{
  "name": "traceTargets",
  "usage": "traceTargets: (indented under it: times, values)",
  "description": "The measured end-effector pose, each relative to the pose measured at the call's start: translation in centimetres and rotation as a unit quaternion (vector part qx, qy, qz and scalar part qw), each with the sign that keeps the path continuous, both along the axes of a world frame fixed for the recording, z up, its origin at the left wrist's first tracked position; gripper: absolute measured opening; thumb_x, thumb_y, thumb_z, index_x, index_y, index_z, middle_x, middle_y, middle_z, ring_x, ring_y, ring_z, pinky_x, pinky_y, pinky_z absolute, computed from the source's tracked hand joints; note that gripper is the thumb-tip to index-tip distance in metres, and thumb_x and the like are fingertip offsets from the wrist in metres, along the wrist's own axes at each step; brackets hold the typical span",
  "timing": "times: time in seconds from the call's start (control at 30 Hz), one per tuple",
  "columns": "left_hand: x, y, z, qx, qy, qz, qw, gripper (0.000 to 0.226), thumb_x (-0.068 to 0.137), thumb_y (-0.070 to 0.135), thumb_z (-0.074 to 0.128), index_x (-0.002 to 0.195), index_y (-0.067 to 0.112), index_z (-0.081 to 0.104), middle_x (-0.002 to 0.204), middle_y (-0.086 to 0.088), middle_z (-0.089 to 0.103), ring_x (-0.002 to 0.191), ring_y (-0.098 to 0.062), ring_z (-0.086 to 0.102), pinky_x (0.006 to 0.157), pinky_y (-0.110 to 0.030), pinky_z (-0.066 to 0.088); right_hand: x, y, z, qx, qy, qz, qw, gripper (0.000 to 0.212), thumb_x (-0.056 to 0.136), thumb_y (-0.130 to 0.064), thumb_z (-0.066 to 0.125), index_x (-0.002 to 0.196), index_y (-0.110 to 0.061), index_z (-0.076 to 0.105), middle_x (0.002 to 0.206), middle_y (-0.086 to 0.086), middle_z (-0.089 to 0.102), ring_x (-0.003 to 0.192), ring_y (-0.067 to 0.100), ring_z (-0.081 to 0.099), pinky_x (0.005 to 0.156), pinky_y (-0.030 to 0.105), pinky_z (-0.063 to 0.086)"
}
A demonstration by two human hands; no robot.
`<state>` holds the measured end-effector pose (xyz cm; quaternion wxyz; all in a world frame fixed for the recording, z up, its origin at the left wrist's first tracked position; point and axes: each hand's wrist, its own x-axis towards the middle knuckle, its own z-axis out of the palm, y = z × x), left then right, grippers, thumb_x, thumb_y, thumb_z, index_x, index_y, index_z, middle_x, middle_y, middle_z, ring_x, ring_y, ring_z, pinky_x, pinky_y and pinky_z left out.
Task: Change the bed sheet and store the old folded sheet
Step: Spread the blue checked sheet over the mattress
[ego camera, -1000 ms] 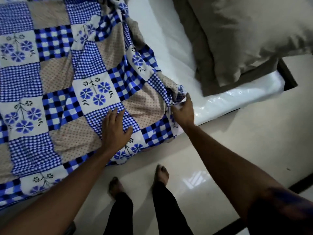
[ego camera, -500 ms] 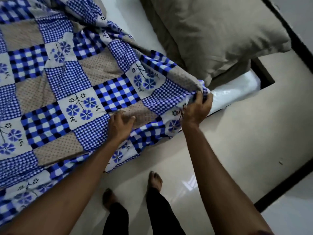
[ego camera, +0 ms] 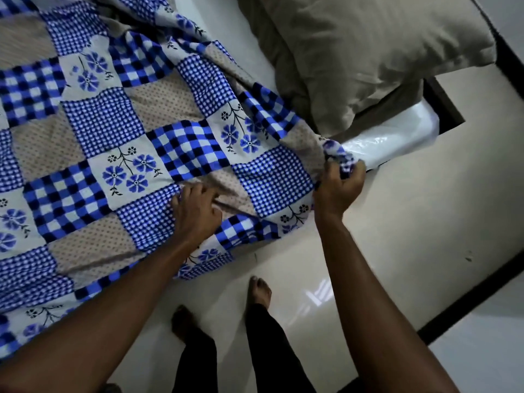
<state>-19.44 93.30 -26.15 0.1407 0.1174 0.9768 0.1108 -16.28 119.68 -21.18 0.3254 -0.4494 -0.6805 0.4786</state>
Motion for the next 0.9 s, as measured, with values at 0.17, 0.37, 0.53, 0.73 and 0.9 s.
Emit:
traceTargets:
  times: [0.17, 0.37, 0.53, 0.73, 0.9]
  values:
    - [-2.3, 1.1, 1.0, 0.162, -0.044, 0.062, 0.984, 0.027, 0.087, 0.02, 0.06, 0.112, 0.016, 0.069, 0.11, -0.006, 0.062, 0.104, -0.03, 0.057, 0.088, -0.046, 0.051, 1.1, -2.7, 1.8, 0.098, -0.055, 0.196, 0.974, 0.007, 0.09, -0.021, 0.059, 0.087, -0.017, 0.054, 0.08, 0.002, 0.059, 0.068, 0.016, 0.051, 0.061, 0.03, 0.042]
    - [-4.6, 5.5, 2.6, 0.272, -0.067, 0.097, 0.955, 0.015, 0.095, 0.023, 0.064, 0.106, 0.015, 0.069, 0.098, 0.002, 0.066, 0.087, -0.014, 0.062, 0.083, -0.035, 0.055, 5.6, -1.9, -3.3, 0.006, -0.341, 0.297, 0.892, 0.014, 0.073, -0.031, 0.057, 0.078, -0.018, 0.054, 0.077, 0.002, 0.064, 0.078, 0.029, 0.062, 0.064, 0.034, 0.045]
    - [-6.2, 7.9, 2.7, 0.255, -0.084, 0.073, 0.96, 0.021, 0.095, 0.024, 0.063, 0.116, 0.019, 0.064, 0.117, -0.001, 0.057, 0.102, -0.017, 0.058, 0.089, -0.035, 0.051, 6.2, 2.6, -3.2, -0.06, -0.081, -0.014, 0.995, 0.017, 0.081, -0.004, 0.059, 0.086, -0.021, 0.057, 0.072, -0.008, 0.056, 0.065, 0.001, 0.053, 0.066, 0.028, 0.046]
    - [-8.5, 10.3, 2.7, 0.235, -0.085, 0.052, 0.967, 0.026, 0.094, 0.024, 0.065, 0.119, 0.02, 0.063, 0.122, -0.003, 0.057, 0.11, -0.02, 0.058, 0.096, -0.038, 0.051, 6.7, 8.5, -6.4, -0.171, -0.221, -0.11, 0.954, 0.021, 0.081, -0.012, 0.054, 0.096, -0.026, 0.062, 0.095, 0.003, 0.065, 0.09, 0.026, 0.063, 0.073, 0.03, 0.043]
    - [-9.9, 12.5, 3.0, 0.232, -0.062, 0.043, 0.97, 0.028, 0.094, 0.025, 0.064, 0.121, 0.021, 0.062, 0.121, -0.001, 0.054, 0.102, -0.019, 0.059, 0.089, -0.038, 0.052, 4.7, 7.2, -5.8, 0.082, -0.211, 0.075, 0.971, 0.029, 0.076, -0.009, 0.055, 0.101, -0.018, 0.067, 0.105, 0.004, 0.059, 0.1, 0.025, 0.054, 0.086, 0.035, 0.043]
